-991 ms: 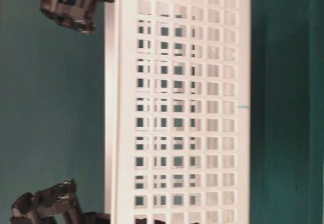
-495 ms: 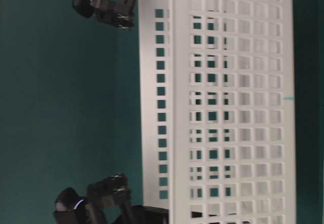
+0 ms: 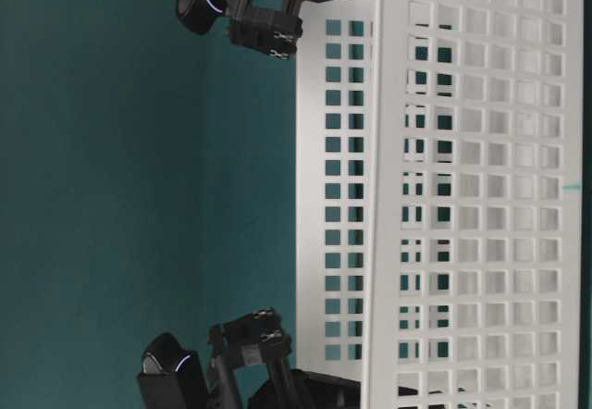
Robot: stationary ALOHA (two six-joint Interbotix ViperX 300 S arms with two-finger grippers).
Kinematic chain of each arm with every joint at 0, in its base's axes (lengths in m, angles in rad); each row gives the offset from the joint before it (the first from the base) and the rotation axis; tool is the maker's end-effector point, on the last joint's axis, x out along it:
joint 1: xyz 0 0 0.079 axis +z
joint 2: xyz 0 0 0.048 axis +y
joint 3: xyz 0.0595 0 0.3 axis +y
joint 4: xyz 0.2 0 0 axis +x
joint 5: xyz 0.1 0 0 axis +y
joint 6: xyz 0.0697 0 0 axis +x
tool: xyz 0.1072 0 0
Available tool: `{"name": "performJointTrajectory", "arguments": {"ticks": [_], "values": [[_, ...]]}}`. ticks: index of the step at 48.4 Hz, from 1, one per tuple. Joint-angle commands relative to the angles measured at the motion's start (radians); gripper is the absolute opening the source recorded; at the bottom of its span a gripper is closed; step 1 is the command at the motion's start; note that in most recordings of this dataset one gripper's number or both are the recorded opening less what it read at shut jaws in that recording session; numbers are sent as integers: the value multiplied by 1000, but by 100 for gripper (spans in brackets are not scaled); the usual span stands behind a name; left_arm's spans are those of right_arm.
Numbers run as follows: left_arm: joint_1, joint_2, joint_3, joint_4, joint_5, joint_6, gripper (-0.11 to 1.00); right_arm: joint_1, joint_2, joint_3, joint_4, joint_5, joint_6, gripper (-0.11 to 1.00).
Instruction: Lift the white basket with both hands.
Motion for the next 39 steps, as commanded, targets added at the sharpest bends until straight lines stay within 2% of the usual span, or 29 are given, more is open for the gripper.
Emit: {"name": "performJointTrajectory", "arguments": {"ticks": [1, 30, 39], "values": [[0, 12, -18, 6, -38, 8, 7, 15, 31, -17, 6, -34, -26, 17], [-6, 9, -6, 6, -34, 8, 5, -3, 71, -37, 11, -34, -31, 17], [12, 5, 9, 6, -38, 11, 4, -2, 69, -26, 31, -38, -29, 17]]}}
